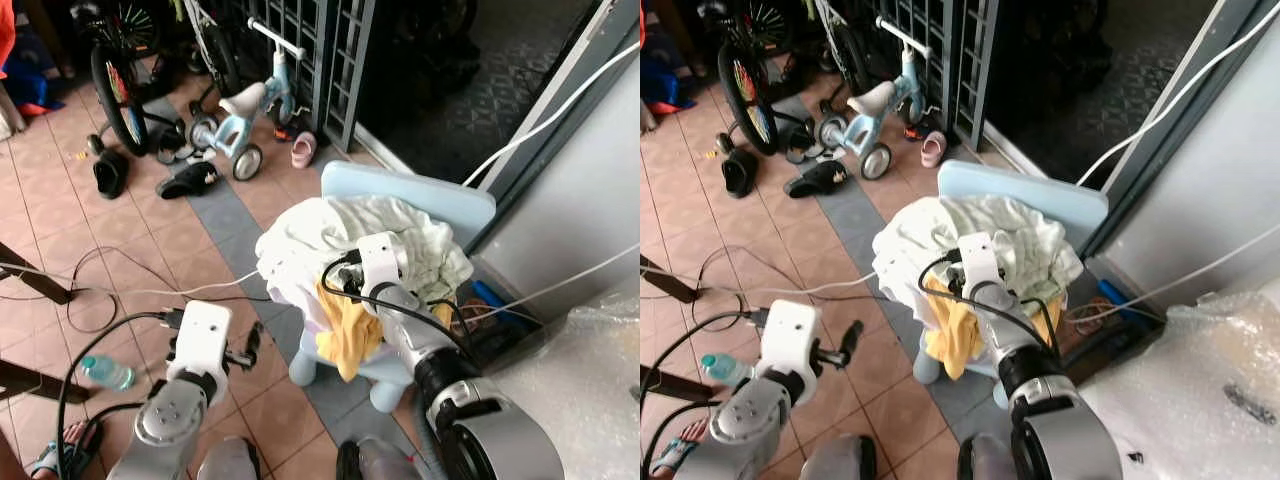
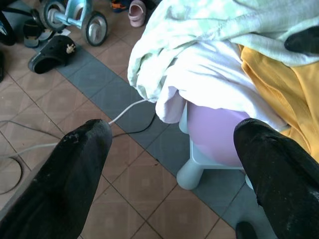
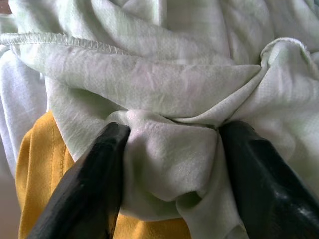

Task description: Clothes washing

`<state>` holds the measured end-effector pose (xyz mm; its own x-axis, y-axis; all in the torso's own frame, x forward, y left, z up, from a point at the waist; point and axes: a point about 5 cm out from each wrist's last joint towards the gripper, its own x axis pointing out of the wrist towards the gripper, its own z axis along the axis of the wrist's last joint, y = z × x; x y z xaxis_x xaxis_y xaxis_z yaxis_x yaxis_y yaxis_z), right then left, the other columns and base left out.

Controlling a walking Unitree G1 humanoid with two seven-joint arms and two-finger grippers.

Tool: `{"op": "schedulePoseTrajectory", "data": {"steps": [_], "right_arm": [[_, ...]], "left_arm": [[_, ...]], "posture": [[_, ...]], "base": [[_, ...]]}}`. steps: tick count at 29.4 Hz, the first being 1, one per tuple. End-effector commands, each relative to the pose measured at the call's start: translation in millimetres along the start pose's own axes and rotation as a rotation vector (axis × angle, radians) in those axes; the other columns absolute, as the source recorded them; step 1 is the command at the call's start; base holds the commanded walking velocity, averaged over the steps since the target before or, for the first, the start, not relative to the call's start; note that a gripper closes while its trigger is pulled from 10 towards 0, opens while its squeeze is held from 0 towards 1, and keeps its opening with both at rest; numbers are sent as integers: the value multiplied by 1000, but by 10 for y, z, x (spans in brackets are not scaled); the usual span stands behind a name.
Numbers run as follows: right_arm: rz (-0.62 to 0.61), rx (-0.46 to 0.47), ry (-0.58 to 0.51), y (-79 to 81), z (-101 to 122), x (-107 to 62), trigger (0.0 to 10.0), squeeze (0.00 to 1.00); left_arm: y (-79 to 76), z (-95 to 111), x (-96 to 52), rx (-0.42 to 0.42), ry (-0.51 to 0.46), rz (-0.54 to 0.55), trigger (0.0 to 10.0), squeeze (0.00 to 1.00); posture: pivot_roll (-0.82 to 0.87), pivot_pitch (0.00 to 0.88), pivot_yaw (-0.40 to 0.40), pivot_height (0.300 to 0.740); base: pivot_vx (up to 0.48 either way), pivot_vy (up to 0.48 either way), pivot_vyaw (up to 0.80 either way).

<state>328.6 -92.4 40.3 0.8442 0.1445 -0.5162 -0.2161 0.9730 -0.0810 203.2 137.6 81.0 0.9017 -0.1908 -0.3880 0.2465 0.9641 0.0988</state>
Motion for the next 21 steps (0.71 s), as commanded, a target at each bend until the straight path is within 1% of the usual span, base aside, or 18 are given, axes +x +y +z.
{"op": "schedulePoseTrajectory", "data": {"steps": [1, 5, 7, 11, 13, 14, 15, 16, 17, 19, 21], "right_arm": [[-17, 27, 71, -36, -176, -8, 0, 0], [-7, 81, 85, -9, -183, -6, 0, 0], [2, 83, 79, 1, -164, -2, 0, 0], [48, 108, 47, 39, -60, 13, 0, 0], [76, 127, 28, 45, -18, 12, 0, 0], [87, 160, 26, 48, -3, 11, 0, 0], [92, 186, 16, 40, 17, 7, 0, 0], [102, 215, -14, 16, 64, -7, 0, 0], [105, 215, -26, 5, 80, -14, 0, 0], [109, 242, -57, -38, 112, -45, 0, 0], [105, 253, -65, -66, 115, -62, 0, 0]], "left_arm": [[4, -20, 9, 28, 16, -10, 10000, 0], [39, -34, 40, 41, 29, 16, 10000, 0], [42, -29, 51, 46, 28, 20, 10000, 0], [30, 10, 69, 63, -2, -2, 10000, 0], [17, 55, 67, 3, -47, -49, 10000, 0], [29, 72, 82, 14, -59, -45, 10000, 0], [35, 88, 96, 22, -73, -47, 10000, 0], [36, 111, 124, 10, -94, -66, 10000, 0], [41, 117, 140, 11, -99, -65, 10000, 0], [34, 143, 182, 28, -117, -61, 10000, 0], [15, 147, 199, 25, -119, -75, 10000, 0]], "posture": [[75, 167, -52, 740], [76, 153, -62, 740], [76, 152, -62, 740], [70, 124, -63, 740], [67, 116, -63, 740], [56, 100, -57, 740], [52, 96, -54, 740], [37, 84, -43, 740], [22, 74, -39, 740], [7, 59, -33, 740], [4, 55, -33, 740]], "base": [[0, 0, 0], [0, 0, 0], [0, 0, 0], [0, 0, 0], [0, 0, 0], [0, 0, 0], [0, 0, 0], [0, 0, 0], [0, 0, 0], [0, 0, 0], [0, 0, 0]]}}
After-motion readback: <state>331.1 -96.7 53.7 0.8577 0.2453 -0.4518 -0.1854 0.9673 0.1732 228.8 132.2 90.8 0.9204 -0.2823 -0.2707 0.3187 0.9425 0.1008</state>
